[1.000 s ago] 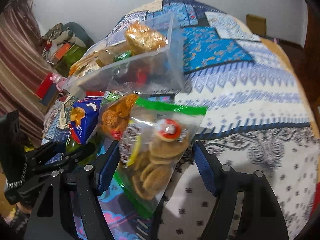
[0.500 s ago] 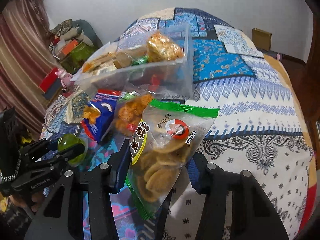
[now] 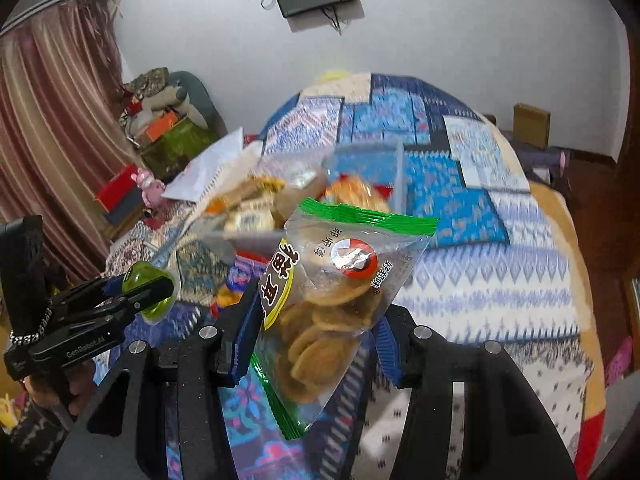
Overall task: Organize snacks
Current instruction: 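Lower the green jar and cracker bag into the clear box, open both grippers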
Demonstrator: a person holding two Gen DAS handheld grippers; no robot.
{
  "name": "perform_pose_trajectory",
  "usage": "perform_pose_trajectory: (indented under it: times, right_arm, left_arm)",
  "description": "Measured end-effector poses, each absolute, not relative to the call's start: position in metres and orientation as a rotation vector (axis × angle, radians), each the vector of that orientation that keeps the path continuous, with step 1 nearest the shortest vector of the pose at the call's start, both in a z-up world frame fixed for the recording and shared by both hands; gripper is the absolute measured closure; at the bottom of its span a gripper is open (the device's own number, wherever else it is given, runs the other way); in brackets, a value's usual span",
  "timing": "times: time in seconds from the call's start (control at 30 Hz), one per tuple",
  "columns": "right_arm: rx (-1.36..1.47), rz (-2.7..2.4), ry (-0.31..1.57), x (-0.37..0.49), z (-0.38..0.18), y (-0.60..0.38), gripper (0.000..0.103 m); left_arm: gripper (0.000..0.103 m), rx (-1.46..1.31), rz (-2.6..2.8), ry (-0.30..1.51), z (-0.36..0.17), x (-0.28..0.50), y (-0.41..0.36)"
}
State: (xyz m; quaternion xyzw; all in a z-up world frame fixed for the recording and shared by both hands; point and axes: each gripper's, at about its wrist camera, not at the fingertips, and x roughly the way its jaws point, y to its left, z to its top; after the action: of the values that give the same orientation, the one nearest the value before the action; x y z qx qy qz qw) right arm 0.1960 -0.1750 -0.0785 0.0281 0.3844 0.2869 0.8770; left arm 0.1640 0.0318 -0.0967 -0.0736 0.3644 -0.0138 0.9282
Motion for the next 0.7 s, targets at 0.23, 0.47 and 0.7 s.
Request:
perform_pose_trajectory:
  times: [0.23, 0.47, 0.7]
  right_arm:
    - [0.051, 0.607, 0.750, 0.224, -0.061, -0.159, 0.056]
    - [0.024, 0.616, 0.744, 0.259, -0.060, -0.139, 0.056]
    - [0.012, 0.612, 0.762, 0.299, -0.069, -0.122, 0.056]
  left_arm:
    - [0.056, -0.155, -0.019, 0.686, -0.074, 0.198, 0.038]
    - [0.056, -0.158, -0.017, 0.688, -0.073, 0.247, 0.043]
    - [0.056, -0.149, -0.006, 0.715, -0.089, 0.300, 0.046]
